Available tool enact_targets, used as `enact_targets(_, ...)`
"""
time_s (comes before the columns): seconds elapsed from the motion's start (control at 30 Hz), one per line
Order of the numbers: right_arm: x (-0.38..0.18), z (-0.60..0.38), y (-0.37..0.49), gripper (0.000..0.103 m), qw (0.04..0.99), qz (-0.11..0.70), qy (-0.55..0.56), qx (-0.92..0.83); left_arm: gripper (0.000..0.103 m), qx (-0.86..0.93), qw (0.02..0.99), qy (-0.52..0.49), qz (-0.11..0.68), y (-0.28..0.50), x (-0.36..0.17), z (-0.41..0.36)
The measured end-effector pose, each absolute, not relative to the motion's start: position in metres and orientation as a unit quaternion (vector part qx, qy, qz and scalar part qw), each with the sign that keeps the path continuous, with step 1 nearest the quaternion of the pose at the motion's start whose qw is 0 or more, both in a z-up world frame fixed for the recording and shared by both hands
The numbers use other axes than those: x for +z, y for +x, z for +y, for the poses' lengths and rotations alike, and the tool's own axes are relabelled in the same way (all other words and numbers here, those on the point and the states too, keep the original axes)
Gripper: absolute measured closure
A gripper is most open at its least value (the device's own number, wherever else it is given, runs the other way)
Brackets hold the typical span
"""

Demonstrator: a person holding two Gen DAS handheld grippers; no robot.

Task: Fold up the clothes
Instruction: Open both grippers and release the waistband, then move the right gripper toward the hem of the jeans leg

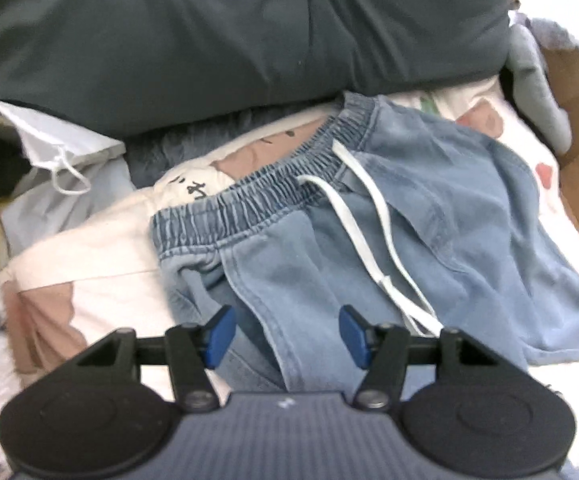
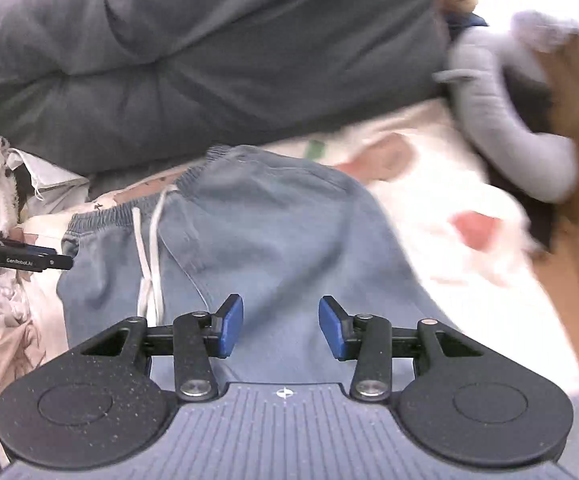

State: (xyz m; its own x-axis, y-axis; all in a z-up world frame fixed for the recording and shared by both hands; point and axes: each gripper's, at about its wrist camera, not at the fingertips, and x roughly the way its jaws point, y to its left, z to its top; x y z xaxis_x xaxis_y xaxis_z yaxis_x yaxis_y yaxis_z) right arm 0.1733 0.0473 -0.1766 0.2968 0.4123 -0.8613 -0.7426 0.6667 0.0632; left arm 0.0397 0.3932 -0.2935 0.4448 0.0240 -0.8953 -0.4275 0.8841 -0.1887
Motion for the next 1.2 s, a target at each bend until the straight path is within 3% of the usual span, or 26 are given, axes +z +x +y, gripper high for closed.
enact_targets(0.13, -0.144, 0.008, 0.163, 0.054, 0.807, 0.458, -0.157, 0.337, 0.037, 0.134, 0.832, -0.204, 0.499, 0.029, -0.271, 0.392)
enact_targets(0.47, -0.097, -0.093, 0.144, 0.053, 0.857, 0.43, -0.071, 0.275, 0.037, 0.133, 0.84, -0.179, 0.494, 0.027, -0.224, 0.368)
enact_targets(0.73, -0.108, -0.167, 0.125, 0.053, 0.874, 0.418, -0.016, 0.245, 0.029, 0.131, 0.843, -0.153, 0.499, 0.049, -0.202, 0.326)
enact_targets(1.03, -0.124, -0.236, 0.106, 0.053, 0.89, 0.409, 0.029, 0.201, 0.028, 0.106, 0.836, -0.125, 0.524, 0.099, -0.201, 0.272)
enact_targets(1.2, -0.147, -0.274, 0.103, 0.044, 0.895, 0.409, 0.054, 0.17, 0.028, 0.085, 0.845, -0.097, 0.519, 0.132, -0.203, 0.246)
